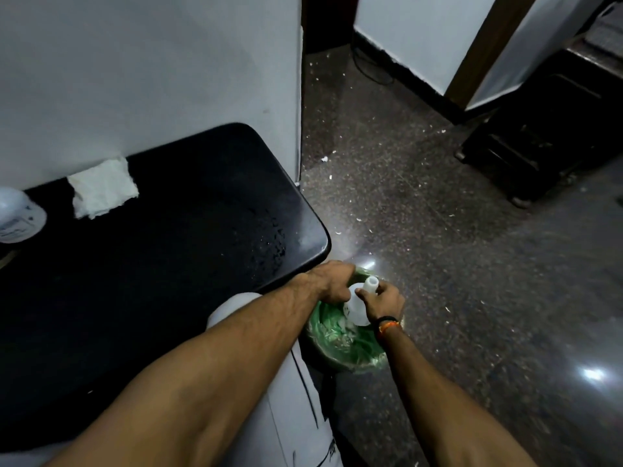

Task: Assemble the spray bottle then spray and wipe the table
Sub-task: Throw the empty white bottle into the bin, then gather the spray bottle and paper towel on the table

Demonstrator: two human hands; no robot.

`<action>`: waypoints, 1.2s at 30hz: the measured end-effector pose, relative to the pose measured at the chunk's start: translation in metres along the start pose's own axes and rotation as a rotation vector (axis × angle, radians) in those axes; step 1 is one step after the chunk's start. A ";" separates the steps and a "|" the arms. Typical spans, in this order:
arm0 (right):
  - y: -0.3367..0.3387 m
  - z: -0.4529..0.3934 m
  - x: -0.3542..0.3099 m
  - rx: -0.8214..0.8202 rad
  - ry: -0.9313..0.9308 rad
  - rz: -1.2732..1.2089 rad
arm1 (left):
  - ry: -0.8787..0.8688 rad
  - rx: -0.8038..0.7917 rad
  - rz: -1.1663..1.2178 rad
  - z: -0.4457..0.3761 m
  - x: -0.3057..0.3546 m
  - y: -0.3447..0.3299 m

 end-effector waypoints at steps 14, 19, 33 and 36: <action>-0.007 0.003 0.027 -0.050 -0.143 0.050 | 0.060 -0.096 0.032 -0.016 -0.004 -0.012; 0.004 0.006 0.013 -0.038 -0.141 0.035 | 0.056 -0.059 0.034 -0.005 -0.003 -0.004; 0.022 0.019 -0.083 -0.038 0.022 0.039 | 0.000 0.272 0.221 0.059 -0.004 0.072; 0.025 0.024 -0.115 -0.008 0.062 0.040 | 0.019 0.397 0.249 0.081 -0.025 0.103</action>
Point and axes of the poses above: each hand's wrist, its own z-axis away from the middle knuckle, its own y-axis out of the back of the hand, x = y × z, the point moved 10 cm from there along -z, towards the middle knuckle, and after that the axes turned 4 degrees about y, right-handed, at the moved point
